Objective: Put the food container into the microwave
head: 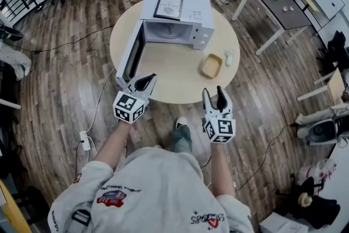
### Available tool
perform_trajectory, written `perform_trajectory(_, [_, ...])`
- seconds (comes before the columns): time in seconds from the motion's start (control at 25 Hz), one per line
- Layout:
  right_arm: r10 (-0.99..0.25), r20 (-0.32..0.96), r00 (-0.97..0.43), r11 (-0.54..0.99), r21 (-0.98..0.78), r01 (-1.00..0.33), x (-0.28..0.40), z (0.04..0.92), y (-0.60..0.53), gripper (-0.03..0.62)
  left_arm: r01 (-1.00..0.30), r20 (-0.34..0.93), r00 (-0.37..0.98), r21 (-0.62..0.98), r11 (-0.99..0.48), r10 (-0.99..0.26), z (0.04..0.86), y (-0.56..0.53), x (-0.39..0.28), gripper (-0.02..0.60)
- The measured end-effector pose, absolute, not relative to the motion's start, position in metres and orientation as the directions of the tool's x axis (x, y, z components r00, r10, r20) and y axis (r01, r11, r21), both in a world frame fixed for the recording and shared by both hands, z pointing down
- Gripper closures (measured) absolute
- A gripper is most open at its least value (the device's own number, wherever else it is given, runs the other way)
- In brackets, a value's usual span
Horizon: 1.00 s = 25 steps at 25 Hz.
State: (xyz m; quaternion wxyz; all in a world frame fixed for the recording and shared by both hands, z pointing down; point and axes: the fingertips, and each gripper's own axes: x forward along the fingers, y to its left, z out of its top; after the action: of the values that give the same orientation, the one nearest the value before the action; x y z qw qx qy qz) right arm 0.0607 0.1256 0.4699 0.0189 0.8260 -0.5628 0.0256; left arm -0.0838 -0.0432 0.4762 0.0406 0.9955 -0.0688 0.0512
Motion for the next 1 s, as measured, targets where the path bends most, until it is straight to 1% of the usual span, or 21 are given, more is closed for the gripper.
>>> perform_trajectory(0.16, [-0.962, 0.056, 0.269, -0.27, -0.003, -0.963, 0.096, 0.465, 0.071, 0.387, -0.226, 0.115, 0.969, 0.069, -0.972, -0.217, 0.475, -0.076, -0.063, 0.577])
perform_trajectory(0.48, [-0.995, 0.044, 0.084, -0.084, -0.003, -0.996, 0.181, 0.45, -0.021, 0.387, -0.384, 0.12, 0.92, 0.076, -0.92, -0.374, 0.469, -0.133, 0.004, 0.577])
perform_trajectory(0.72, [-1.0, 0.03, 0.007, -0.007, -0.018, -1.0, 0.232, 0.452, -0.057, 0.388, -0.452, 0.145, 0.887, 0.066, -0.89, -0.439, 0.475, -0.153, 0.041, 0.577])
perform_trajectory(1.0, [-0.998, 0.059, -0.029, 0.026, -0.052, -0.998, 0.268, 0.475, -0.075, 0.39, -0.492, 0.164, 0.863, 0.059, -0.869, -0.477, 0.479, -0.164, 0.065, 0.577])
